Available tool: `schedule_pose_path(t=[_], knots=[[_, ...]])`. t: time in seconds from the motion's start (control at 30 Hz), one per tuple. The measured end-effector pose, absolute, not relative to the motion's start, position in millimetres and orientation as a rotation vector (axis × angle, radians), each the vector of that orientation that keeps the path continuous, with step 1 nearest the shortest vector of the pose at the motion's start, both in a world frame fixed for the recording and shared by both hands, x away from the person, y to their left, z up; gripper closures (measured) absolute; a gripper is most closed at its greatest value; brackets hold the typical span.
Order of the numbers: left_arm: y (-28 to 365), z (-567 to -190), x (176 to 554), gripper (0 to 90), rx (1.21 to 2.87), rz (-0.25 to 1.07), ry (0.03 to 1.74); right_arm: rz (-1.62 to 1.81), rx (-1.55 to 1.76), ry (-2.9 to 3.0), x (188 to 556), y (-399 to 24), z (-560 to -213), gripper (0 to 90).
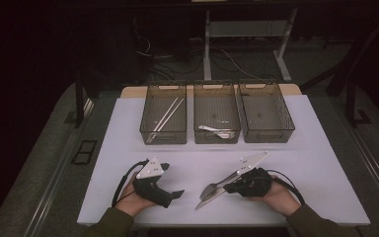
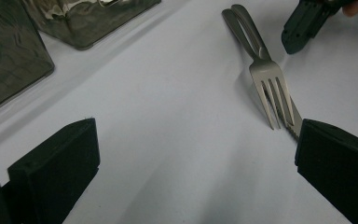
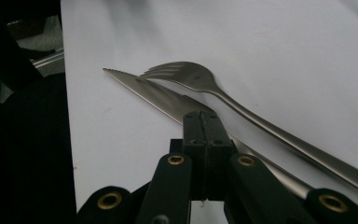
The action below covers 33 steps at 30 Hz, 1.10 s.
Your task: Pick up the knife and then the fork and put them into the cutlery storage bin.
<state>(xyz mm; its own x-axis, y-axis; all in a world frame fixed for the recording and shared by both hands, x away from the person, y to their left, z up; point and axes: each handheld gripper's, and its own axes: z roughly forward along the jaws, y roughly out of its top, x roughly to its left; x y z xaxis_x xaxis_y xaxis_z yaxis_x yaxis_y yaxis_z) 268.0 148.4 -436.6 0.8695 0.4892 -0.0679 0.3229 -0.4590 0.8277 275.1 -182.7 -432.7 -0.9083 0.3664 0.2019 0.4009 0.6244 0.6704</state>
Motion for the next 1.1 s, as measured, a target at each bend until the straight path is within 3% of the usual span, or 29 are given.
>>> schedule_pose_path(t=[0.47,1.1], knots=[[148,-437,268,0.0,2.089,0.220,0.588,-1.122,-0.528,-2.833,275,-152,-443,89.7],[149,-437,269,0.0,2.089,0.220,0.588,-1.203,-0.655,-2.790,295,-138,-440,89.7]])
